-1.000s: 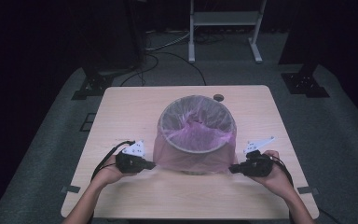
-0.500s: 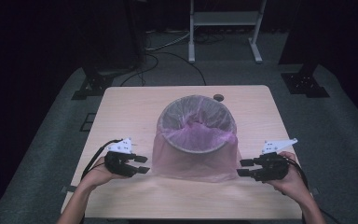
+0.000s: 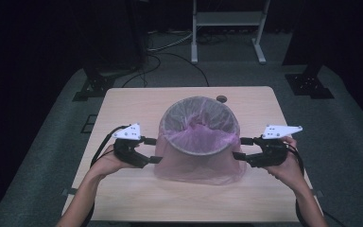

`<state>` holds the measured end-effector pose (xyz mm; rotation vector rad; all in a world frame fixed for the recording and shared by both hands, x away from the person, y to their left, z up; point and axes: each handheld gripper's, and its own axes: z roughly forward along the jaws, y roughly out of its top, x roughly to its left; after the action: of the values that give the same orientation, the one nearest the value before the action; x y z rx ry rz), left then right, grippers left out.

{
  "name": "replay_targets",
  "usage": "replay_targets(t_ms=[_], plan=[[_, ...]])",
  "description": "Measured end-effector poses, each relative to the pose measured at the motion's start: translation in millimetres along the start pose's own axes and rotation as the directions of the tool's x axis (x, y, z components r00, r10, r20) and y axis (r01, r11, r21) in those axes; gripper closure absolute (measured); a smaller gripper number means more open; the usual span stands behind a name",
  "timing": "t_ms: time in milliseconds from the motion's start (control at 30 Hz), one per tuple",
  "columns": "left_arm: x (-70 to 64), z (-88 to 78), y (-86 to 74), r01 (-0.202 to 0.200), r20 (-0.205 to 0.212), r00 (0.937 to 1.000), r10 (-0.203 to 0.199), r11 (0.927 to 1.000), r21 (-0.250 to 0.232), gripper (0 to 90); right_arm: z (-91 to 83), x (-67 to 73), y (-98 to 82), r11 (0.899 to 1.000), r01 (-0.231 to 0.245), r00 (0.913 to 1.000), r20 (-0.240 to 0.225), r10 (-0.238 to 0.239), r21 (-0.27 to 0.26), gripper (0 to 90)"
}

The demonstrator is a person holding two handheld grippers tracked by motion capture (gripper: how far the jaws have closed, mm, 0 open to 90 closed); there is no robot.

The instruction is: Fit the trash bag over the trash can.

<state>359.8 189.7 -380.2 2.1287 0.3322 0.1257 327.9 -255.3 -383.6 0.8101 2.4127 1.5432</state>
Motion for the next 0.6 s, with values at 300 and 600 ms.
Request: replay_targets(t_ms=[300,600], plan=[[-0.3,14.2,5.8,-0.055,-0.030,0.9980,0.055,0.9983,0.020,82.5,13.8,6.5,8.0,0.999,-0.009,0.9999,0.014,0.008,0.040,84.8],[0.4,20.5,-13.1,-0.018,-0.014,0.9997,0.019,0.9990,0.041,90.0,23.8,12.4,0.7,0.990,-0.018,0.9998,0.013,0.017,0.138,90.0]])
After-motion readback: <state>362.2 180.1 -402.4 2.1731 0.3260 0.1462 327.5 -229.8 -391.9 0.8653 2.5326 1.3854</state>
